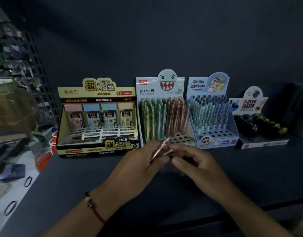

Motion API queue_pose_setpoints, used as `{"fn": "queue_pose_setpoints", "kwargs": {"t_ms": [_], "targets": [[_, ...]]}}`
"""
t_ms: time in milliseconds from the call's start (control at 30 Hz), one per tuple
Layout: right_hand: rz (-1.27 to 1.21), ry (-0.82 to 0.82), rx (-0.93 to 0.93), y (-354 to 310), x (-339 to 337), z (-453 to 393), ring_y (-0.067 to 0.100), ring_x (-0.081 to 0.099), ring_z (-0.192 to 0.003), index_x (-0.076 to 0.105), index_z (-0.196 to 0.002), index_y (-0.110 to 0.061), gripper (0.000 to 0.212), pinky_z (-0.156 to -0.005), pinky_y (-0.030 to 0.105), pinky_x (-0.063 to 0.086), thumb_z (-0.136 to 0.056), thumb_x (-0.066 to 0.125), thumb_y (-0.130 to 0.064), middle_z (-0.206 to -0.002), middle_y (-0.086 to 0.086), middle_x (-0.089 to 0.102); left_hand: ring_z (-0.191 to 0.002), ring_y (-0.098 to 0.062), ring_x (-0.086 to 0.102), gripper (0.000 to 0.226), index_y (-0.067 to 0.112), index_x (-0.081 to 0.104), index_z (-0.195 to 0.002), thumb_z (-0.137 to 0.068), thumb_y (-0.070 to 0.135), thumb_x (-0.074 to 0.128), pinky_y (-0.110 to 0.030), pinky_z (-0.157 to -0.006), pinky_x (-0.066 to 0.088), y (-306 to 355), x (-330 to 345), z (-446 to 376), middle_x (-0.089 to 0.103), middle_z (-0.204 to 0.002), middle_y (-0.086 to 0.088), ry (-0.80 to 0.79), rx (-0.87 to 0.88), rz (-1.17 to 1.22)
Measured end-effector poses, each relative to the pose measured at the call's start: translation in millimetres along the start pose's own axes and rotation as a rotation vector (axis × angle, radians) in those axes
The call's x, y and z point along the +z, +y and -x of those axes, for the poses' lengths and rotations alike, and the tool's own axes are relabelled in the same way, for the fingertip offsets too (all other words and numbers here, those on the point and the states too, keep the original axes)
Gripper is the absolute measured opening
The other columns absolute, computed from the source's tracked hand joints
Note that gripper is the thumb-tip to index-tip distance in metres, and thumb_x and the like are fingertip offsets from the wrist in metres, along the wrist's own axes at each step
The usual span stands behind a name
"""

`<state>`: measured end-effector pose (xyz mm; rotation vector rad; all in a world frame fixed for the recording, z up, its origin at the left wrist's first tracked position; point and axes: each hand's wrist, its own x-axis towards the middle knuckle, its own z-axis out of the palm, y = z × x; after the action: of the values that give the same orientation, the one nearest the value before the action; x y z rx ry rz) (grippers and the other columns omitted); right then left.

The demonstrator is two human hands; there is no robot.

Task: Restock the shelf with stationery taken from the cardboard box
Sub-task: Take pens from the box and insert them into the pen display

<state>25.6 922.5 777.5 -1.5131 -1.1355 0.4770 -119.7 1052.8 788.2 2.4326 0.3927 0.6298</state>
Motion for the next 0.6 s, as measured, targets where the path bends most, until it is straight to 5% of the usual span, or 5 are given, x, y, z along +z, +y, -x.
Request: {"fn": "queue_pose_setpoints", "kwargs": {"t_ms": [200, 333, 600], "targets": [[-0.092, -0.053, -0.011, -6, -4, -2, 0.007, 0.070, -0.086, 0.074, -0.100, -0.025, 0.021, -0.074, 0.018, 0.053, -0.086, 0.069, -0.009, -0.088, -0.005, 0.075, -0.058, -0.009, 0.054, 0.016, 0.046, 0.049, -0.085, -0.090, 0.042, 0.064, -0.022, -0.049, 0.037, 4, 0, 2, 0.061, -0.076, 0.009, 0.058, -0.026, 0.062], [-0.131, -0.017, -0.013, -3, -8, -2, 0.010, 0.070, -0.086, 0.078, -0.089, -0.028, 0.023, -0.075, 0.019, 0.053, -0.079, 0.075, -0.008, -0.085, -0.002, 0.074, -0.062, -0.014, 0.060, 0.015, 0.032, 0.059, -0.086, -0.085, 0.043, 0.070, -0.036, -0.059, 0.048, 5, 1, 2, 0.063, -0.073, 0.004, 0.039, -0.041, 0.097], [-0.147, -0.022, 0.007, -2, -10, -3, 0.011, 0.070, -0.090, 0.076, -0.084, -0.025, 0.024, -0.076, 0.020, 0.054, -0.080, 0.075, -0.002, -0.090, 0.000, 0.075, -0.063, -0.013, 0.065, 0.039, 0.027, 0.065, -0.089, -0.075, 0.062, 0.058, -0.039, -0.061, 0.050, 3, 5, 2, 0.066, -0.071, 0.006, 0.014, -0.009, 0.089]]}}
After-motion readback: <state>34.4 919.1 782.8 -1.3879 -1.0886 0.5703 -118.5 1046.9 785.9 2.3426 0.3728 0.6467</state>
